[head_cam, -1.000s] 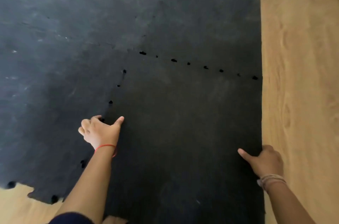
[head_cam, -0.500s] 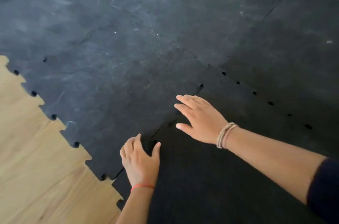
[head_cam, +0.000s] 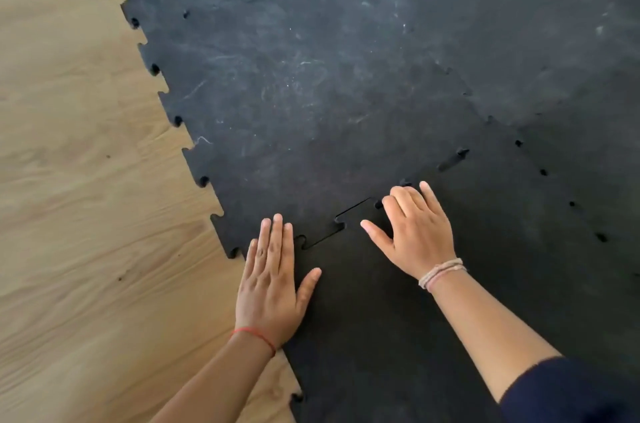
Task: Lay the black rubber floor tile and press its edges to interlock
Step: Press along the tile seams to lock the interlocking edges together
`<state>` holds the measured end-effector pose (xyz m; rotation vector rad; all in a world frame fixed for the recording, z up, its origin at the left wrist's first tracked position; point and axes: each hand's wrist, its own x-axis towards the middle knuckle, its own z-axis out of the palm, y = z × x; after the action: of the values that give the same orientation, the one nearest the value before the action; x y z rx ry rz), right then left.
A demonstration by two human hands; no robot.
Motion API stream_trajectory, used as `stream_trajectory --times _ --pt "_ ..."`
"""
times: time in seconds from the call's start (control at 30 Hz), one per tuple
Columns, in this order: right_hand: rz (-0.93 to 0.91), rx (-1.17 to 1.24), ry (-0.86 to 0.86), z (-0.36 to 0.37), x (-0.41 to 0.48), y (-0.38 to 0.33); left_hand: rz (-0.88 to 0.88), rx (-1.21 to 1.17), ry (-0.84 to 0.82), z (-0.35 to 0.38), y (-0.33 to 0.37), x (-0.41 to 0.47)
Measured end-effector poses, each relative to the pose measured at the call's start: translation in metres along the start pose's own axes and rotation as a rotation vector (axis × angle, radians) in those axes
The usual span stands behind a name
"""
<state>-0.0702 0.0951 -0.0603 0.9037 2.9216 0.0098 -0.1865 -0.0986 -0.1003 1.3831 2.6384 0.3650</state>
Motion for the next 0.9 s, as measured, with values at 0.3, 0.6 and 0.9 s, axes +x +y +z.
stream_trajectory --times 0.3,0.6,0.9 --pt "0.114 0.112 0.053 -0.009 0.009 -0.022 -0.156 -0.079 0.028 -0.003 -0.004 -0.042" --pt "0.229 0.251 0.035 -0.002 -0.017 -0.07 -0.039 -0.218 0.078 0.005 -0.006 -0.038" --pt "0.101 0.049 -0.118 0.017 -0.05 -0.06 0.124 -0.042 -0.07 -0.003 -0.013 -0.032"
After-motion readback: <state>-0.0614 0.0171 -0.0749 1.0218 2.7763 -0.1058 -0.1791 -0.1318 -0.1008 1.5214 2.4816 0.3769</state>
